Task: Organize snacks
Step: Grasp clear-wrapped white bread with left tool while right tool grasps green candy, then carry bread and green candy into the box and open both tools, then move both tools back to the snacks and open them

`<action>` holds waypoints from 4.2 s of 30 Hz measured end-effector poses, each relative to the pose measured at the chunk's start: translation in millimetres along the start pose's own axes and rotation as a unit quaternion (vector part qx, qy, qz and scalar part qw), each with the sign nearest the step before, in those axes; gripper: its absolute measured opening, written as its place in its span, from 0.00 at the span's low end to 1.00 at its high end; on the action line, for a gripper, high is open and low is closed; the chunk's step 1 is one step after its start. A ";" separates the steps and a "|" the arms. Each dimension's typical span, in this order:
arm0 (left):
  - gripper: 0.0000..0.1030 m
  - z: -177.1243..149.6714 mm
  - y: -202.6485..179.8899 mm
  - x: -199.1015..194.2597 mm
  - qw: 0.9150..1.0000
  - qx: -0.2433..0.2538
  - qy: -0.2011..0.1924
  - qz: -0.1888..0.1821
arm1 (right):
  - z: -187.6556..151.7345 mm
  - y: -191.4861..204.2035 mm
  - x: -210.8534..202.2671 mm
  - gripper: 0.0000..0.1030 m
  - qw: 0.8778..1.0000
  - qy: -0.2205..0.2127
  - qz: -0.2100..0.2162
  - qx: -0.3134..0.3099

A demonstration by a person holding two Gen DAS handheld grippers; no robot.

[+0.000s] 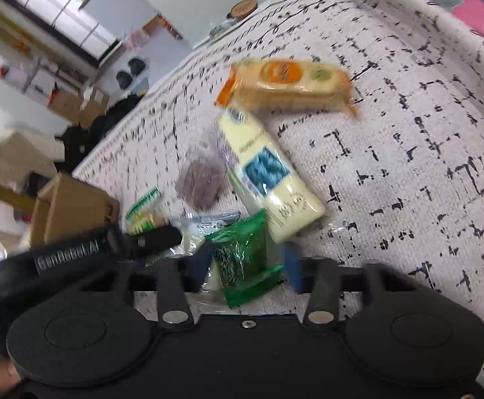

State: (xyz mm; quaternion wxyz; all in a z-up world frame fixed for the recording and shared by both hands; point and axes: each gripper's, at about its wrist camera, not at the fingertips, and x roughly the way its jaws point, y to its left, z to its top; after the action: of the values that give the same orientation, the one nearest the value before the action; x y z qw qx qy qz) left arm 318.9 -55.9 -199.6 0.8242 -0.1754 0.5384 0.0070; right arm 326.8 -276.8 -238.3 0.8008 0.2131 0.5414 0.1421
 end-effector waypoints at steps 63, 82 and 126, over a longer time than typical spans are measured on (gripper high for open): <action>0.45 -6.5 66.3 -127.9 0.991 0.003 -0.135 -0.006 | -42.4 152.1 -73.2 0.26 0.988 -0.129 -0.041 -0.068; 0.45 17.4 138.5 -145.1 0.983 -0.094 -0.153 0.025 | -34.5 214.2 -23.9 0.26 0.991 -0.100 0.001 -0.089; 0.76 17.0 128.6 -124.0 0.987 -0.098 -0.124 0.039 | -36.6 143.9 -56.7 0.49 0.995 -0.092 -0.014 -0.025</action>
State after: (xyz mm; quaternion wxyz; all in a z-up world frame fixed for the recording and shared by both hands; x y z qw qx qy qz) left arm 256.1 91.8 -119.4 0.8623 -0.2322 0.4354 0.1139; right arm 272.1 -170.9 -133.1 0.8542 0.1973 0.4648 0.1242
